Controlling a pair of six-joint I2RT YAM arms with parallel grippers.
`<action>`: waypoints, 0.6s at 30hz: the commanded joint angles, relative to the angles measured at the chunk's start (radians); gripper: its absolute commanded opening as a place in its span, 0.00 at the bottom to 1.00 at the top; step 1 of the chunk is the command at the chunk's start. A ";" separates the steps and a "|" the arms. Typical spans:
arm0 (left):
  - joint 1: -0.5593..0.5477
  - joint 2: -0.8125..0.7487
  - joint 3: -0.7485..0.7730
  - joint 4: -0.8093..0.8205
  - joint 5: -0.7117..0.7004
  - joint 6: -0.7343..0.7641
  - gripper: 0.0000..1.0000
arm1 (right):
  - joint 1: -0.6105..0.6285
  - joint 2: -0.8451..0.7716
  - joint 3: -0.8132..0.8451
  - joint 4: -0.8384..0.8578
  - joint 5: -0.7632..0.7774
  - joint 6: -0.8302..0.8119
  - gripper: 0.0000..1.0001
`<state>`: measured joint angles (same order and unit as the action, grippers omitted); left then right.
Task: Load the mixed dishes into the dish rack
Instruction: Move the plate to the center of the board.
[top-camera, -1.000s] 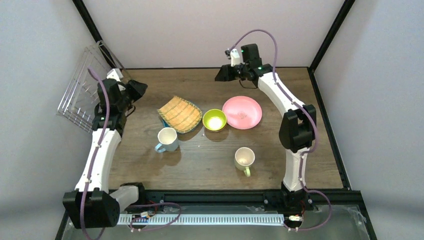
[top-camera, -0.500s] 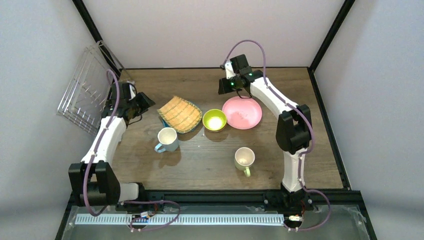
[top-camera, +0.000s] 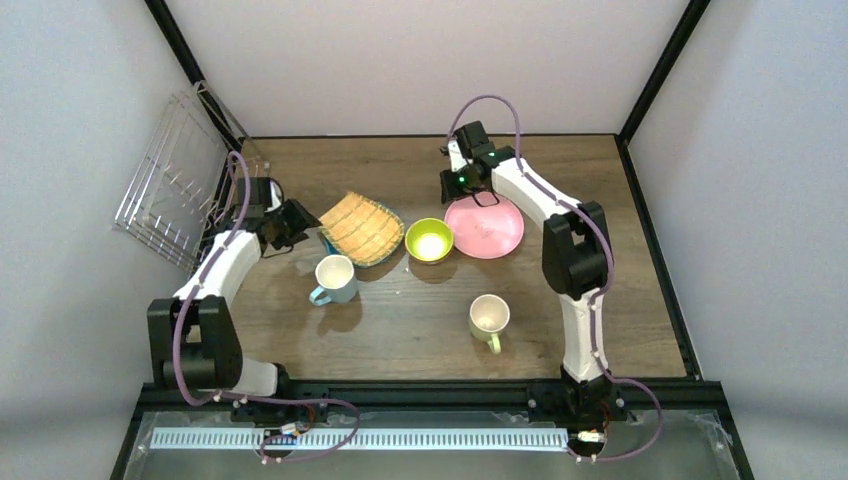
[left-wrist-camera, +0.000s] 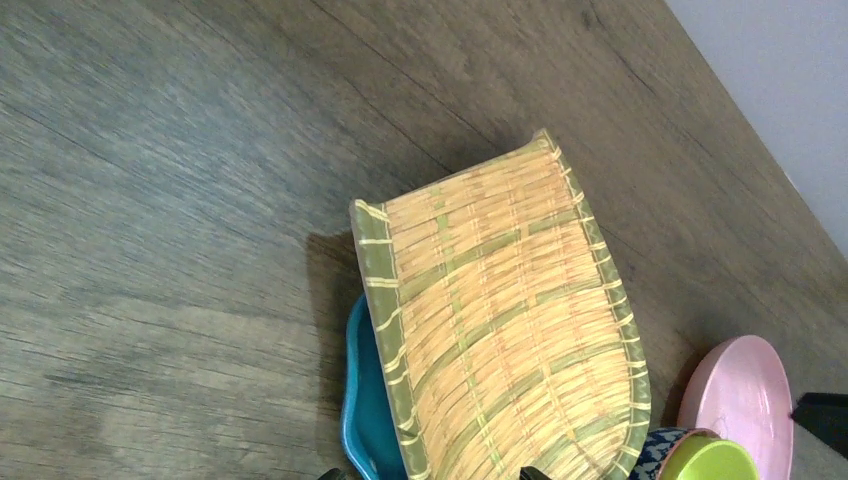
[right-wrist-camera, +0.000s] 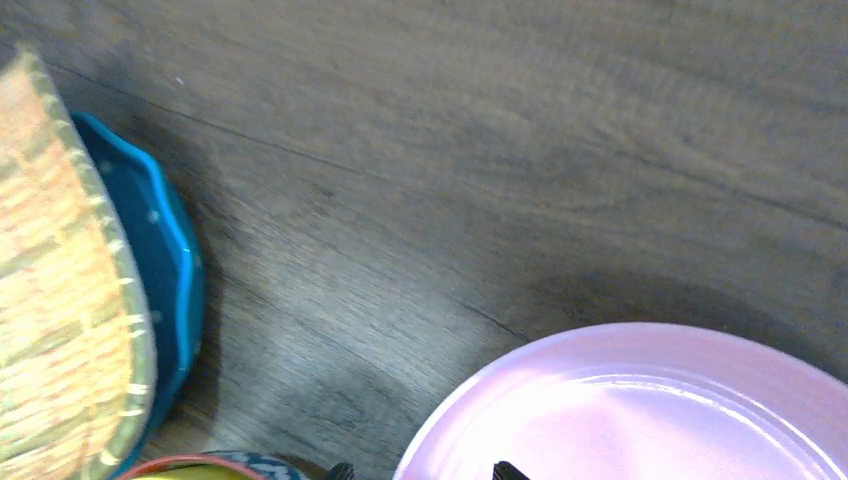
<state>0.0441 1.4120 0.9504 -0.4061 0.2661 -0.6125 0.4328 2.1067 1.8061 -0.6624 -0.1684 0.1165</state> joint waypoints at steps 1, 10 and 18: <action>-0.003 0.022 -0.022 0.047 0.037 -0.034 1.00 | 0.004 0.061 0.039 -0.037 0.000 0.012 0.77; -0.003 0.044 -0.036 0.071 0.043 -0.046 1.00 | 0.006 0.144 0.107 -0.088 0.030 0.020 0.74; -0.003 0.053 -0.053 0.094 0.057 -0.056 1.00 | 0.015 0.226 0.176 -0.141 0.075 0.023 0.74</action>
<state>0.0441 1.4540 0.9176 -0.3325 0.3035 -0.6552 0.4404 2.2753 1.9415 -0.7525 -0.1257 0.1326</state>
